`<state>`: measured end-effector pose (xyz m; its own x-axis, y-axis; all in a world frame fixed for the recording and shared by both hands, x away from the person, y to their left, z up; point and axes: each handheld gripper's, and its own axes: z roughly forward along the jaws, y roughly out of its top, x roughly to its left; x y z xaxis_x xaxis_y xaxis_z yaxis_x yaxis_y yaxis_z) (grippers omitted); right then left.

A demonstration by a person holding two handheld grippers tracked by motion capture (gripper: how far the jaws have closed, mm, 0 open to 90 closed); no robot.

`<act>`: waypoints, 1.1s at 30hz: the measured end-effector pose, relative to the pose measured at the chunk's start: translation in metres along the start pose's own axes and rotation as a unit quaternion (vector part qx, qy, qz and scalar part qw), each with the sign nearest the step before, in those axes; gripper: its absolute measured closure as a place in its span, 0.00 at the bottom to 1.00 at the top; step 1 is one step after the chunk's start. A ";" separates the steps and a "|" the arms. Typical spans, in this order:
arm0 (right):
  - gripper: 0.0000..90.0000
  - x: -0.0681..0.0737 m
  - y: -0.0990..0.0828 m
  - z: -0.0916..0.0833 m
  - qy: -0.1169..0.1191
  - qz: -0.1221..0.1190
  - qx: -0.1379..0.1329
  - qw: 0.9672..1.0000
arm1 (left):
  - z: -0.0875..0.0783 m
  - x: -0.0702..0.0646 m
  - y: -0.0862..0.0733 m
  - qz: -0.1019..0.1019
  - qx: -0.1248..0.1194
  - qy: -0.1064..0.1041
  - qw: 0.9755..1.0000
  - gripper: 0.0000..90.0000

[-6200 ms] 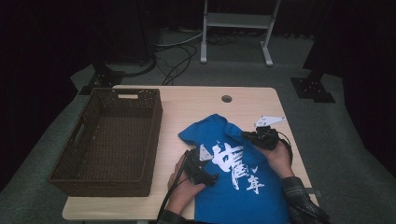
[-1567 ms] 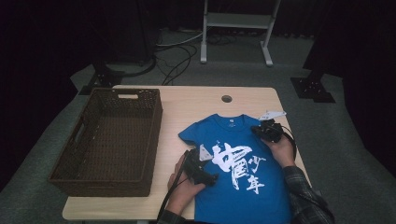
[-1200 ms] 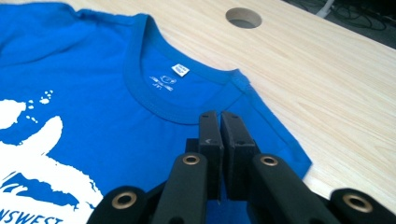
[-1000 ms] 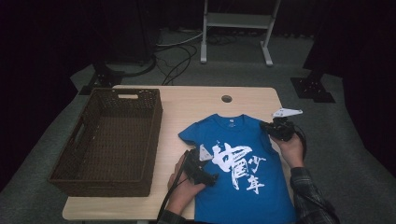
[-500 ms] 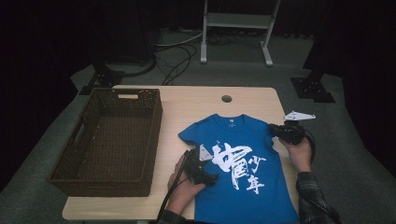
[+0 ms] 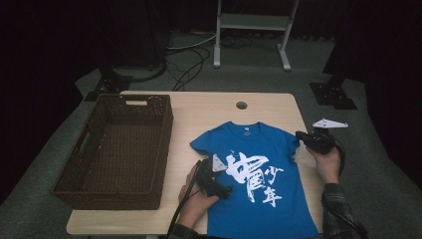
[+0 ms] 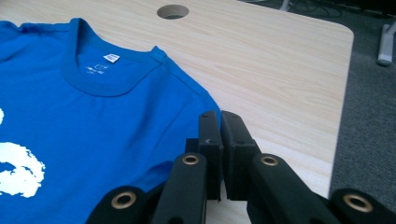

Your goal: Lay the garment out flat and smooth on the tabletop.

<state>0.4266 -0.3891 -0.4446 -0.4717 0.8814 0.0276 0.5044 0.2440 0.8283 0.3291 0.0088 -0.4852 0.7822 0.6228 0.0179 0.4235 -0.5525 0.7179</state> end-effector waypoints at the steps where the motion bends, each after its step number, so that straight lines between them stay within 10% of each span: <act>1: 0.97 -0.001 0.000 0.000 -0.001 0.001 0.000 1.000 | 0.000 0.000 0.000 0.000 0.000 0.000 1.000 0.01; 16: 0.93 -0.015 -0.003 -0.008 -0.030 0.026 -0.011 0.999 | 0.000 0.000 0.000 -0.001 -0.001 0.000 1.000 0.01; 33: 0.31 0.011 0.007 -0.009 0.043 0.008 -0.009 0.999 | 0.000 0.000 0.000 -0.001 0.000 0.000 1.000 0.01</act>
<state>0.4182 -0.3819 -0.4334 -0.5241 0.8470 0.0891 0.5005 0.2216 0.8369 0.3297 0.0085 -0.4853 0.7812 0.6241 0.0162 0.4249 -0.5505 0.7186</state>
